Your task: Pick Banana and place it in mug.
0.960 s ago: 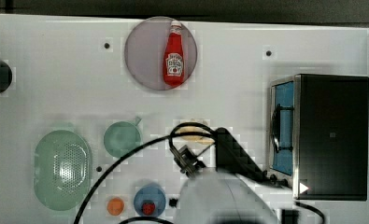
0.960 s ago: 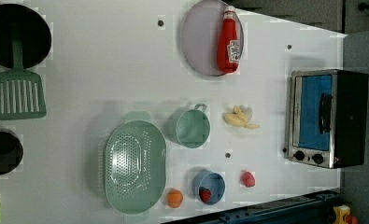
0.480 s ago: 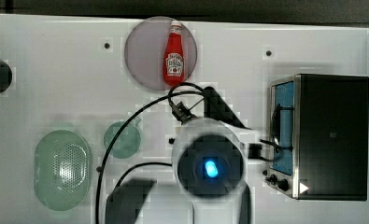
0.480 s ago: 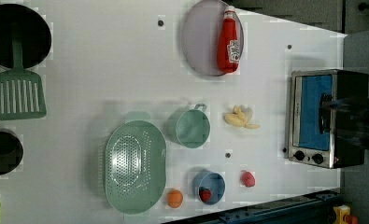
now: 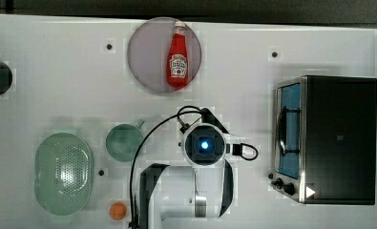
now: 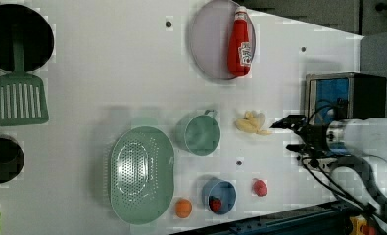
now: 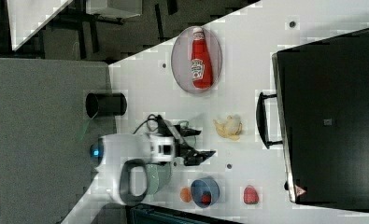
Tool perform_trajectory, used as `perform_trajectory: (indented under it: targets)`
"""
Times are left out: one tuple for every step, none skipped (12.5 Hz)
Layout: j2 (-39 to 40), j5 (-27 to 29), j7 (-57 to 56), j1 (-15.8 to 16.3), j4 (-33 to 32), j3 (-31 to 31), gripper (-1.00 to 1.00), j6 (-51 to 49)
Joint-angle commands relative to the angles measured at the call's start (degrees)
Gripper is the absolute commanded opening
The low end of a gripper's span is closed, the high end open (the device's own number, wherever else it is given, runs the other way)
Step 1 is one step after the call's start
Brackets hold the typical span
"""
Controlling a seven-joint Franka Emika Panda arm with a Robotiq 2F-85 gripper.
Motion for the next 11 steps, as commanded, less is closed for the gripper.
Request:
perform_trajectory:
  targets:
    - [4.8, 0.8, -0.6, 0.2, 2.2, -0.2, 1.0, 5.0]
    - [7.1, 1.0, -0.6, 0.2, 2.2, -0.2, 1.0, 6.6]
    - [9.3, 1.0, -0.6, 0.2, 2.2, -0.1, 1.0, 9.2]
    - [11.1, 1.0, -0.6, 0.2, 2.2, 0.0, 1.0, 12.2]
    - [12.9, 1.0, -0.6, 0.2, 2.2, 0.1, 1.0, 14.4]
    - [14.4, 1.0, -0.6, 0.2, 2.2, 0.2, 1.0, 15.9]
    - [15.7, 1.0, -0.6, 0.2, 2.2, 0.3, 1.0, 17.0]
    - [16.8, 1.0, -0.6, 0.2, 2.2, 0.3, 1.0, 17.6]
    - [17.6, 1.0, -0.6, 0.2, 2.3, 0.4, 0.92, 18.1]
    - [18.0, 1.0, -0.6, 0.2, 2.4, 0.5, 0.66, 18.4]
    - [18.0, 1.0, -0.6, 0.2, 2.4, 0.5, 0.43, 18.5]
